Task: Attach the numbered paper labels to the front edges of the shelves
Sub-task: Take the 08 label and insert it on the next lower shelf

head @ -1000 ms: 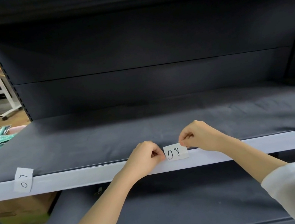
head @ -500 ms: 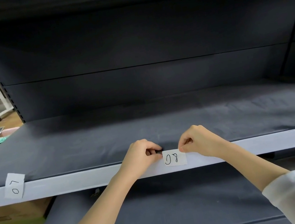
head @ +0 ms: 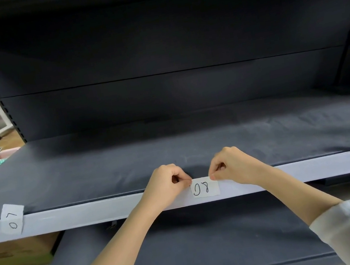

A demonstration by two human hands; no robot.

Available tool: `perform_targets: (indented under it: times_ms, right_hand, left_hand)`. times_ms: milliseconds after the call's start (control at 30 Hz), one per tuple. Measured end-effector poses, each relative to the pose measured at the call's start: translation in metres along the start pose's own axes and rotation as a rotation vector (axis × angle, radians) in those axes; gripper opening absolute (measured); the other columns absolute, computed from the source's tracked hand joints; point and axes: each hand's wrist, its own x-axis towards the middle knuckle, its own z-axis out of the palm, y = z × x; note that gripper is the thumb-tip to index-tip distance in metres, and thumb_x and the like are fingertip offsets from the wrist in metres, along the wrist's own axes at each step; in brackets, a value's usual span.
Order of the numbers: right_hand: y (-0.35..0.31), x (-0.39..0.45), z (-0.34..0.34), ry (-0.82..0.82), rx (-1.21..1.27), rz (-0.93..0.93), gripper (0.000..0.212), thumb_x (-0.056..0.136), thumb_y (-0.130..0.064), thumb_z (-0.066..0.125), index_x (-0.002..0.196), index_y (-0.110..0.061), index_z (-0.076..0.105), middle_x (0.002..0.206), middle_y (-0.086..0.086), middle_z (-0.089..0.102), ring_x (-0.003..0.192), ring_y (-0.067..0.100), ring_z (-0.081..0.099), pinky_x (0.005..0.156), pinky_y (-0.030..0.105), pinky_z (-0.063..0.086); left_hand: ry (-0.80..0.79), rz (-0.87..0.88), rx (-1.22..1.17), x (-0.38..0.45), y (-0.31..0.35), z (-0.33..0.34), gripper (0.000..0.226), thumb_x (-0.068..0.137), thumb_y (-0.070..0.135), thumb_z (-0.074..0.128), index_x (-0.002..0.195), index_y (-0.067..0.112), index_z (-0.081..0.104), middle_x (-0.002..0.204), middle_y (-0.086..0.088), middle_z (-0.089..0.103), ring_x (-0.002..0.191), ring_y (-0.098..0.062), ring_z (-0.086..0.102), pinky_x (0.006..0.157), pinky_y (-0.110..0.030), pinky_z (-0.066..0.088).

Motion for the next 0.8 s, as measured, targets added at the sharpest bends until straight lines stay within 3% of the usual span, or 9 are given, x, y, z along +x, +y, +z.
perform_targets:
  times_ms: [200,400,533,700,800]
  right_hand:
    - [-0.002,0.001,-0.001,-0.045,-0.038,-0.015,0.014,0.079,-0.002,0.058,0.079,0.001,0.072,0.075,0.0,0.063,0.054,0.003,0.048,0.048,0.004,0.037]
    - [-0.001,0.006,-0.003,-0.067,-0.062,-0.032,0.013,0.079,-0.003,0.06,0.08,0.002,0.072,0.087,0.012,0.073,0.064,0.011,0.054,0.053,0.01,0.04]
    - [-0.002,0.008,-0.007,-0.11,-0.086,-0.058,0.013,0.078,-0.005,0.061,0.079,0.002,0.072,0.083,0.011,0.073,0.067,0.012,0.056,0.057,0.018,0.042]
    - [-0.002,0.013,-0.016,-0.11,-0.065,-0.075,0.013,0.075,-0.013,0.064,0.066,-0.012,0.073,0.067,0.0,0.07,0.058,0.011,0.056,0.059,0.027,0.048]
    - [-0.009,0.018,-0.012,-0.051,-0.022,-0.11,0.013,0.079,-0.011,0.063,0.075,-0.007,0.075,0.069,-0.006,0.068,0.074,0.021,0.066,0.073,0.034,0.054]
  left_hand:
    - [-0.082,-0.028,0.04,0.002,0.003,-0.004,0.013,0.079,0.007,0.061,0.078,0.007,0.073,0.067,0.016,0.054,0.061,-0.002,0.05,0.057,-0.007,0.037]
    - [-0.142,-0.075,0.053,0.004,0.01,-0.007,0.013,0.081,0.009,0.06,0.08,0.007,0.073,0.076,0.002,0.063,0.069,-0.011,0.057,0.072,-0.026,0.047]
    - [-0.107,-0.092,0.03,0.001,0.009,-0.007,0.015,0.083,0.009,0.059,0.084,0.007,0.073,0.078,0.003,0.062,0.072,-0.008,0.056,0.068,-0.017,0.045]
    - [0.097,-0.079,-0.002,-0.009,0.001,-0.008,0.015,0.083,0.011,0.059,0.085,0.009,0.074,0.083,0.005,0.063,0.074,-0.007,0.057,0.065,-0.009,0.041]
    - [0.286,-0.12,-0.056,-0.021,-0.012,-0.023,0.013,0.083,0.01,0.061,0.087,0.008,0.074,0.078,0.009,0.061,0.073,-0.006,0.059,0.066,-0.004,0.042]
